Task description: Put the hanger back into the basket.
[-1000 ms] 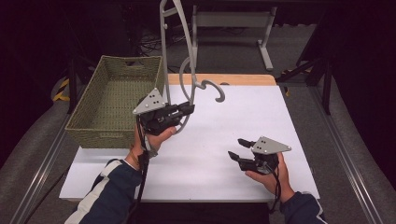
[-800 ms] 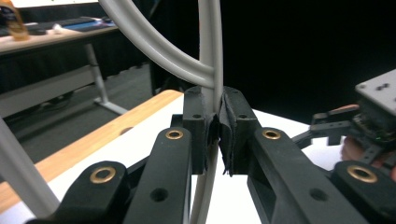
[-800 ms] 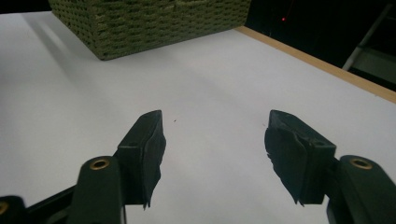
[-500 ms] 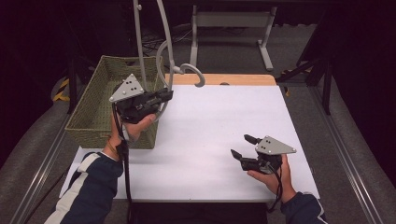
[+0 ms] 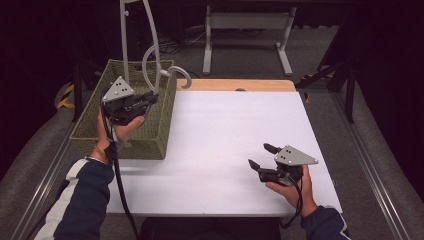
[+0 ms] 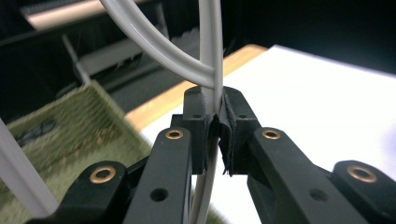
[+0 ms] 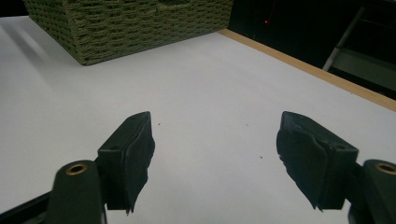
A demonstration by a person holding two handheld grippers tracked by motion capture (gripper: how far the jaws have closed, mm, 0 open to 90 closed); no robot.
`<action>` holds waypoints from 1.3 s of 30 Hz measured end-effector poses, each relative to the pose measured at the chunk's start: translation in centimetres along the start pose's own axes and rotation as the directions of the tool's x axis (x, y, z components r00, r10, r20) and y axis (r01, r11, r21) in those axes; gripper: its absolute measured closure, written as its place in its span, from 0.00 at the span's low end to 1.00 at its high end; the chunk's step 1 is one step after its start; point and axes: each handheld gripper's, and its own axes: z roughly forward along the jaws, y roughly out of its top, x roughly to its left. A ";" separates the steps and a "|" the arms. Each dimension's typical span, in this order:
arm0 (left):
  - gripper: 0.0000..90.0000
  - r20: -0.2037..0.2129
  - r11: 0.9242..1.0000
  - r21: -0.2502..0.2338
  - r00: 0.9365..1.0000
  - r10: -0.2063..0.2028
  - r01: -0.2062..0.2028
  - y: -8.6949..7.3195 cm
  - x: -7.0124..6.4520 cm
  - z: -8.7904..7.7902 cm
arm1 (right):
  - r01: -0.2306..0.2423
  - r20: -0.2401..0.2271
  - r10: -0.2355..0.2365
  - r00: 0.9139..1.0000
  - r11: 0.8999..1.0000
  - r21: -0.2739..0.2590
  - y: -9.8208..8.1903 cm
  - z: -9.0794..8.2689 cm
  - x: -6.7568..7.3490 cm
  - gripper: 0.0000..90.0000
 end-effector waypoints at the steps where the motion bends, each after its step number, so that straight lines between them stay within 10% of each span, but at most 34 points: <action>1: 0.91 -0.005 1.000 0.011 1.000 -0.003 0.003 -0.3 0.3 0.1 | 0.000 -0.001 0.000 1.000 1.000 0.002 0.0 0.0 0.0 0.30; 15: 0.91 -0.092 0.977 0.210 0.996 -0.020 0.039 -4.5 4.4 0.0 | 0.001 -0.004 -0.001 1.000 1.000 0.016 -0.2 0.2 0.1 0.30; 39: 0.88 -0.178 0.875 0.475 0.984 -0.003 0.089 -8.2 6.2 0.3 | -0.001 -0.012 0.001 1.000 0.999 0.041 -0.4 0.3 0.2 0.30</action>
